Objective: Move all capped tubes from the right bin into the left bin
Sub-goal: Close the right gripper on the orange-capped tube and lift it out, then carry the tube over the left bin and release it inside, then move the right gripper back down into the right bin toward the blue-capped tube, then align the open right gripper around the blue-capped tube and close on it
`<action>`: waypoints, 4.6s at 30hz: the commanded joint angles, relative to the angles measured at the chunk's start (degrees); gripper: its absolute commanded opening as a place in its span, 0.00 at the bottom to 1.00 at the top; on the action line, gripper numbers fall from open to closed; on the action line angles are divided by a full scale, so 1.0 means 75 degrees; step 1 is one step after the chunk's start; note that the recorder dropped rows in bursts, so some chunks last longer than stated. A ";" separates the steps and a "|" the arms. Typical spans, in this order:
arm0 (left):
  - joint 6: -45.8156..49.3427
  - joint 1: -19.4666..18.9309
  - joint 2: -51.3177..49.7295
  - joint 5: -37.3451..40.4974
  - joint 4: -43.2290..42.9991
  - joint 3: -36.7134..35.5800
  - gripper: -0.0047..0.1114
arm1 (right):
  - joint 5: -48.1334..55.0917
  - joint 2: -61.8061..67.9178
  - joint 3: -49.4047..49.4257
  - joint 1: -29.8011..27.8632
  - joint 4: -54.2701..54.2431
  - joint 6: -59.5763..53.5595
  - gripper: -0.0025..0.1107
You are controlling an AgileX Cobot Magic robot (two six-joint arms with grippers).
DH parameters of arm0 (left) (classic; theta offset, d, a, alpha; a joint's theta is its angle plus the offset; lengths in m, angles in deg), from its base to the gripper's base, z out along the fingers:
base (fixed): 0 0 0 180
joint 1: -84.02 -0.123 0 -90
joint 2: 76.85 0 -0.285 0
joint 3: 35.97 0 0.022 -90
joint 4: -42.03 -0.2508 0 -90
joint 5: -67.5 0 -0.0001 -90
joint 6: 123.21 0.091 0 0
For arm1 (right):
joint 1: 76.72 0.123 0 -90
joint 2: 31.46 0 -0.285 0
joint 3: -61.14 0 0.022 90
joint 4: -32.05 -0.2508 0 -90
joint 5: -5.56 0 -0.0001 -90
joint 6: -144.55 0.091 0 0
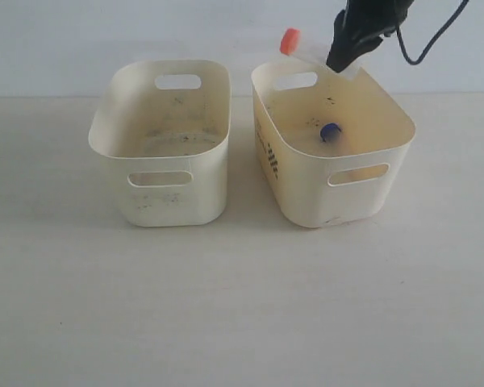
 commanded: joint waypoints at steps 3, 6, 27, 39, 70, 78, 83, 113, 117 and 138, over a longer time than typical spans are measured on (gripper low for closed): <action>-0.0073 -0.0002 -0.0004 -0.0034 0.0048 0.0028 0.08 | 0.0049 -0.0497 0.0017 0.0009 -0.1999 0.0945 0.02; -0.0073 -0.0002 -0.0004 -0.0034 0.0048 0.0028 0.08 | 0.0049 -0.0497 0.0017 0.0258 -0.2989 0.1108 0.02; -0.0073 -0.0002 -0.0004 -0.0034 0.0048 0.0028 0.08 | -0.2681 0.0900 0.0017 0.2661 -0.2975 0.5004 0.02; -0.0073 -0.0002 -0.0004 -0.0034 0.0048 0.0028 0.08 | -0.2422 0.1186 0.0017 0.2661 -0.2699 0.5309 0.56; -0.0073 -0.0002 -0.0004 -0.0034 0.0048 0.0028 0.08 | -0.0124 0.0624 -0.0336 0.1524 0.3960 0.8589 0.04; -0.0073 -0.0002 -0.0004 -0.0034 0.0048 0.0028 0.08 | -0.0024 0.1265 -0.0336 0.1592 0.4190 0.8738 0.04; -0.0073 -0.0002 -0.0004 -0.0034 0.0048 0.0028 0.08 | 0.0024 0.1527 -0.0317 0.1592 0.4342 0.8781 0.04; -0.0073 -0.0002 -0.0004 -0.0034 0.0048 0.0028 0.08 | -0.0773 0.2716 -0.0317 0.1382 0.4917 0.8781 0.67; -0.0073 -0.0002 -0.0004 -0.0034 0.0048 0.0028 0.08 | -0.0917 0.2857 -0.0317 0.1382 0.4903 0.8767 0.69; -0.0073 -0.0002 -0.0004 -0.0034 0.0048 0.0028 0.08 | -0.1123 0.3453 -0.0317 0.1382 0.4807 0.8767 0.69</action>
